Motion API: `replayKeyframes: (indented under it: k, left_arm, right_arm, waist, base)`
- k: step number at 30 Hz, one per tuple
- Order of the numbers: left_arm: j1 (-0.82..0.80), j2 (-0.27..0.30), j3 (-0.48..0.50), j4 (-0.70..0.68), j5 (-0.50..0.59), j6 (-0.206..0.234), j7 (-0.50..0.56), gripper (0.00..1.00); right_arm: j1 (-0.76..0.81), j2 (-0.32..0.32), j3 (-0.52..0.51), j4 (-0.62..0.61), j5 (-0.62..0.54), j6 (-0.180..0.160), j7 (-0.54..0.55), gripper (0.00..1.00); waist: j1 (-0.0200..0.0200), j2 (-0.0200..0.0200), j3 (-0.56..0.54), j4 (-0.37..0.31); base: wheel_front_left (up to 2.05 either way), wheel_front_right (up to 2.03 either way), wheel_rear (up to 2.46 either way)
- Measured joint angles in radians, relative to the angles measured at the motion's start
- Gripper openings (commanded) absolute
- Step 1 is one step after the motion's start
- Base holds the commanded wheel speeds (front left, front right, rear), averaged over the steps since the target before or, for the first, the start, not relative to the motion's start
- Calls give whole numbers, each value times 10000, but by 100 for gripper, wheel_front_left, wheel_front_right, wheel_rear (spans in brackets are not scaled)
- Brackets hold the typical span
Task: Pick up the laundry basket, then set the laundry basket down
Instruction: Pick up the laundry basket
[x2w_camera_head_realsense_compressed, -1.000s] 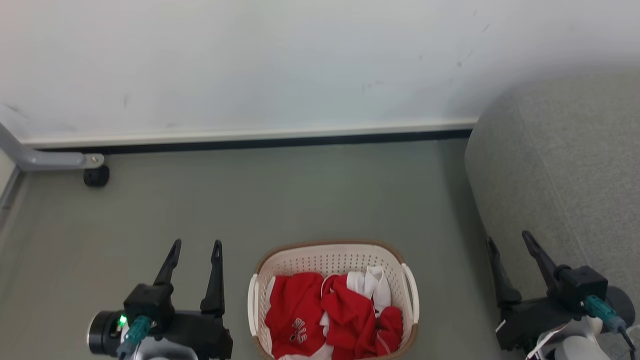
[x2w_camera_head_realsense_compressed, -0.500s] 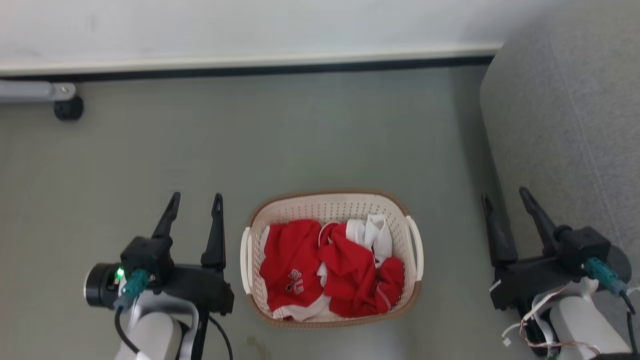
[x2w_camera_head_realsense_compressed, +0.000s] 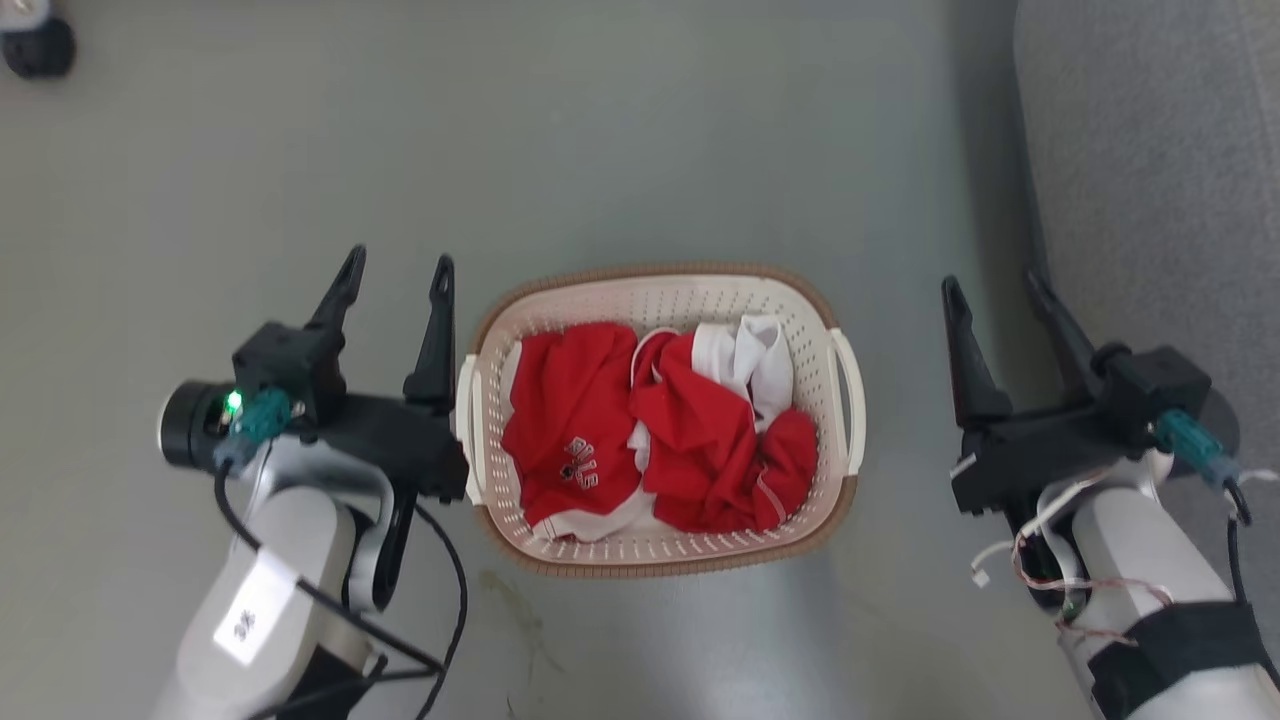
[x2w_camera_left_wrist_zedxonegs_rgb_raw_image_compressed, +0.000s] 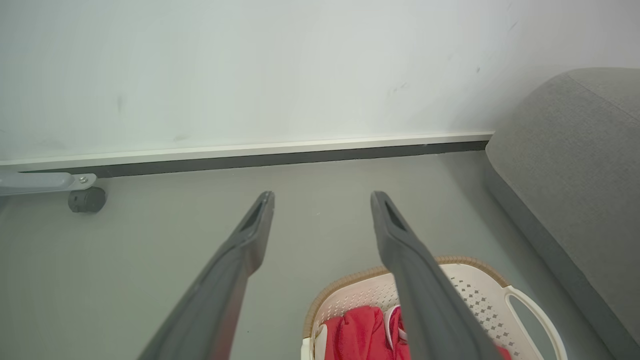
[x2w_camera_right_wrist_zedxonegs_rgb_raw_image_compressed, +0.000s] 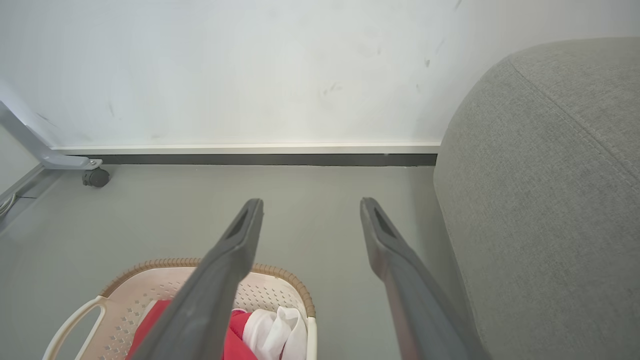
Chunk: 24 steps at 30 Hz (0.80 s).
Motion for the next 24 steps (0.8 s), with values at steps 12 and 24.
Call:
replayKeyframes:
  k: [12,24]
  left_arm:
    - [-2047,-238,-280,1325,-71,-667,826,100]
    - [-2918,-430,-299,3428,-445,-1110,1609,100]
  right_arm:
    - [-1892,301,132,1106,-44,98,-2,100]
    - [-2786,750,370,2727,-102,230,-2,100]
  waist:
    - [-1,0,1803,-52]
    - [-1,0,3310,-92]
  base:
    - [0,0,0]
    - [0,0,0]
